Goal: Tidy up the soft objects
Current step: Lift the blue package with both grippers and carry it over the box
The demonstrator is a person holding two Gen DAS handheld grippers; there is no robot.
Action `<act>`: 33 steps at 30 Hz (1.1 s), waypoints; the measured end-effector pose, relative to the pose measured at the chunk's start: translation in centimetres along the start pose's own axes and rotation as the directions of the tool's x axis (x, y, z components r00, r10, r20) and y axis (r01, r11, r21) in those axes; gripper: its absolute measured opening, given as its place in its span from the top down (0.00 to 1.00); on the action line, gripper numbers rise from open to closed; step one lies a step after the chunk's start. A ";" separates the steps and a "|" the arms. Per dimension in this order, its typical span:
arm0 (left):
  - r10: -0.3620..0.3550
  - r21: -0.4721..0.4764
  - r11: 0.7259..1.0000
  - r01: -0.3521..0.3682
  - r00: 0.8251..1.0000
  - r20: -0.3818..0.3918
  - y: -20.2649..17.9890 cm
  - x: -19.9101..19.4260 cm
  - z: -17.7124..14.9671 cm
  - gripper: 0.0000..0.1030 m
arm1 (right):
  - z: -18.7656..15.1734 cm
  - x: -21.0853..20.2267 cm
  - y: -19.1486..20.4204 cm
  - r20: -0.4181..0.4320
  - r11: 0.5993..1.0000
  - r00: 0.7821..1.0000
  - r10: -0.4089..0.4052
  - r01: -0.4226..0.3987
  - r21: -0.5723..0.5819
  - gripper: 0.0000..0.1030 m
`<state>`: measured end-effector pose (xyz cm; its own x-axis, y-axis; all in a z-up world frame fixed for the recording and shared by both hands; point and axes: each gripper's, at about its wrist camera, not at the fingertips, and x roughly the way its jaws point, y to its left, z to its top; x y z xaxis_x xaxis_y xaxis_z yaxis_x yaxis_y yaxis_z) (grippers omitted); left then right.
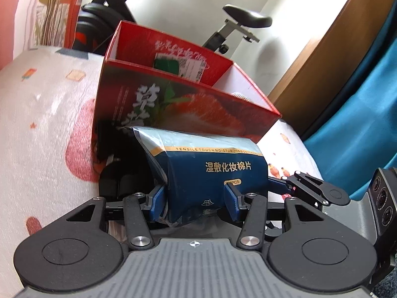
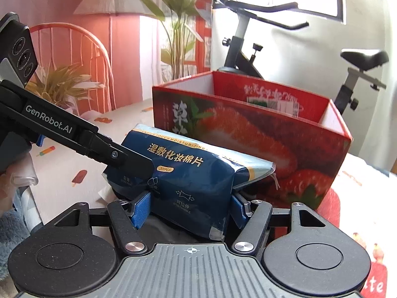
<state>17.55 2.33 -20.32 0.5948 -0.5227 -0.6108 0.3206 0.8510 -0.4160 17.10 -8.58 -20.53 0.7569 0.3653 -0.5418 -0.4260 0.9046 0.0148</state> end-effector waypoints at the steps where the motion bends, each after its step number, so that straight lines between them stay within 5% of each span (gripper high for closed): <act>1: -0.005 0.003 1.000 0.005 1.000 0.007 0.0 -0.2 0.1 0.49 | 0.2 -0.2 0.1 0.006 1.000 1.000 -0.001 0.001 -0.010 0.41; 15: -0.078 0.116 0.991 0.062 0.987 0.140 -1.9 -4.0 3.9 0.49 | 5.6 -3.1 0.1 0.146 0.988 0.988 -0.045 0.066 -0.142 0.41; 25: -0.093 0.142 0.988 0.060 0.967 0.239 -3.0 -3.9 9.4 0.49 | 12.4 -2.6 -3.1 0.211 0.990 0.976 -0.043 0.071 -0.125 0.40; 33: -0.061 0.028 0.998 0.057 0.985 0.162 -0.1 1.2 16.2 0.49 | 17.3 3.9 -7.8 0.147 0.999 0.989 -0.025 0.029 -0.025 0.40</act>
<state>30.14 2.52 -10.12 0.6860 -0.5580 -0.4670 0.3746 0.8210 -0.4308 31.96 -10.45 -8.23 0.8319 0.3707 -0.4129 -0.4159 0.9092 -0.0217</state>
